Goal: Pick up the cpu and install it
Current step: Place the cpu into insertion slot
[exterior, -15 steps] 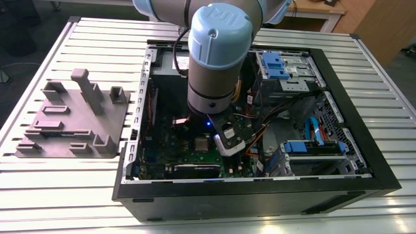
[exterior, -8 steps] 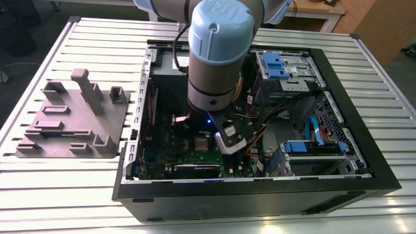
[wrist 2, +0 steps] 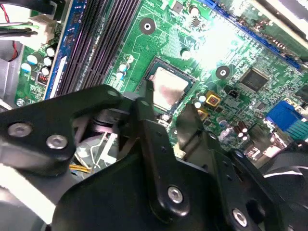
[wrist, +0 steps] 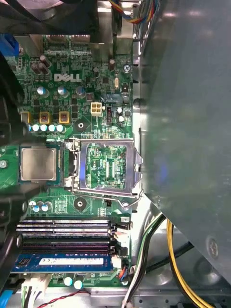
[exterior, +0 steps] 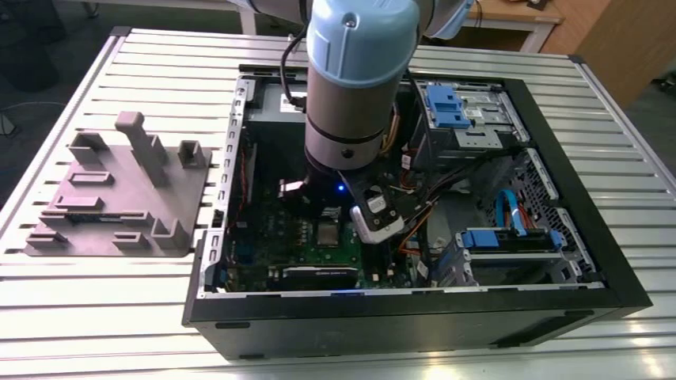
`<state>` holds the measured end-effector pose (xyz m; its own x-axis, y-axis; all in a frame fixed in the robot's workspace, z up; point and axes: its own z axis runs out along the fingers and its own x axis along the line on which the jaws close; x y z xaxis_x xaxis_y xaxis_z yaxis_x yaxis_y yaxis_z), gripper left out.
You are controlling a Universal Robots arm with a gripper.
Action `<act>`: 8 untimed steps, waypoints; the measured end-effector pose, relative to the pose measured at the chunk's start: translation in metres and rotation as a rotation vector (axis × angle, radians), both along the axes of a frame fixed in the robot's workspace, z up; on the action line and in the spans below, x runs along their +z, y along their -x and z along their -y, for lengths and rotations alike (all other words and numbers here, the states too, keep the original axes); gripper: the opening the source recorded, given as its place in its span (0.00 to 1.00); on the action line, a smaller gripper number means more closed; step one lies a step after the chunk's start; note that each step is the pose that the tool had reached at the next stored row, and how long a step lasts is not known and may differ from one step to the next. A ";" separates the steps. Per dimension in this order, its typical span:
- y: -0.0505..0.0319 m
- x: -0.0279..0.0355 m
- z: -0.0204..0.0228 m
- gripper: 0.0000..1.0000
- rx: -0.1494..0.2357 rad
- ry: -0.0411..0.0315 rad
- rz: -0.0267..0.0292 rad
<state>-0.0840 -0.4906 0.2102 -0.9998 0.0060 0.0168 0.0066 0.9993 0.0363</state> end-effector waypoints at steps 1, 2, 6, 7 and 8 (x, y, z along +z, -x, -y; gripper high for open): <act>0.0000 0.0000 0.0000 0.40 0.000 0.0000 0.0000; 0.0000 0.0000 0.0000 0.40 0.000 -0.0001 0.0000; 0.0000 0.0002 0.0000 0.23 0.000 0.0002 -0.0001; 0.0000 0.0002 0.0000 0.17 0.000 0.0002 -0.0001; 0.0000 0.0002 0.0000 0.11 0.000 0.0002 -0.0001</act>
